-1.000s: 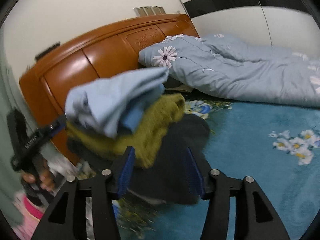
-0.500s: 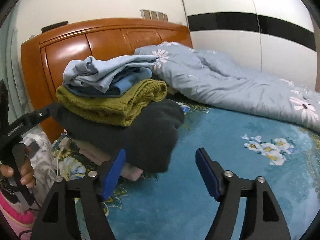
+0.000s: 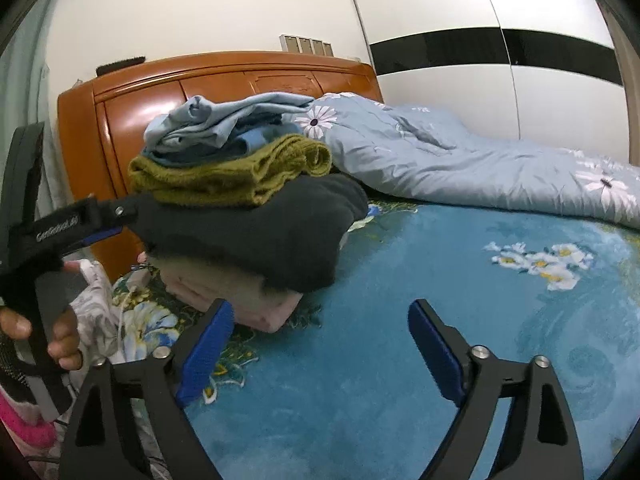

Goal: Fold clothes
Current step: 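Lower the shirt onto the stack and open both tools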

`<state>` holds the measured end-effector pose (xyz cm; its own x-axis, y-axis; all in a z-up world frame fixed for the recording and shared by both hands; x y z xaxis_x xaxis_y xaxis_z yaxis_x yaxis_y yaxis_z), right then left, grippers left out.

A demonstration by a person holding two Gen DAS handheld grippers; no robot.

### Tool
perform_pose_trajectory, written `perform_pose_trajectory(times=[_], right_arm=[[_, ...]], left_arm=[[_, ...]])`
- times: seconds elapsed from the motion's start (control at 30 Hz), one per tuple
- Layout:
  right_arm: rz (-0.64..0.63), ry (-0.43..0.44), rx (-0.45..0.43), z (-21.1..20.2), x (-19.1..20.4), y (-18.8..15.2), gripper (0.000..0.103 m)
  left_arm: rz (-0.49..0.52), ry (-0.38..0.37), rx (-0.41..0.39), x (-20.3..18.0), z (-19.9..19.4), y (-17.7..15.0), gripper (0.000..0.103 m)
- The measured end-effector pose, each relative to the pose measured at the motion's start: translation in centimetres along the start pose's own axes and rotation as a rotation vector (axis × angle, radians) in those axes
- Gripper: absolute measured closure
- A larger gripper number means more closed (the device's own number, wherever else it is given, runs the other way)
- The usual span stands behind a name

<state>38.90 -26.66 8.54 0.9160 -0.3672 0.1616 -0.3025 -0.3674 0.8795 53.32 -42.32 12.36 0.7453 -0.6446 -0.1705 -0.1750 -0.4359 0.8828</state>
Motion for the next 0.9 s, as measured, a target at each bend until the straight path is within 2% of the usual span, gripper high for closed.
perform_pose_trajectory(times=[0.17, 0.33, 0.53, 0.67, 0.9], right_arm=[[0.005, 0.024, -0.036, -1.1, -0.1, -0.3, 0.008], [0.034, 0.033, -0.081, -2.2, -0.7, -0.3, 0.000], [0.011, 0.037, -0.109, -3.0, -0.3, -0.2, 0.000], [-0.026, 0.027, -0.108, -3.2, 0.4, -0.4, 0.000], [-0.035, 0.031, -0.102, -3.2, 0.6, -0.6, 0.000]], left_arm=[[0.006, 0.009, -0.001, -1.3, 0.9, -0.1, 0.000], [0.001, 0.050, 0.018, -1.6, 1.5, -0.8, 0.000], [0.042, 0.202, 0.010, -2.6, 1.6, -1.4, 0.000], [0.043, 0.190, 0.017, -3.4, 1.4, -1.9, 0.000], [0.049, 0.212, 0.023, -3.4, 1.6, -2.3, 0.000]])
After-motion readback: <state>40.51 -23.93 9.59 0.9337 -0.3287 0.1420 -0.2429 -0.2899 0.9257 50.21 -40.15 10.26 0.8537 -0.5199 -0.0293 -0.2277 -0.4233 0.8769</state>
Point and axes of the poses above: each gripper's, at about its wrist camera, not at the fingertips, and z roughly the way its jaws point, x to its left, y to its top, the point moved 3 cm from there along z, roughly the way its jaws point, and after that the axes turned 5 degrees about -y, right-handed, at the moved point
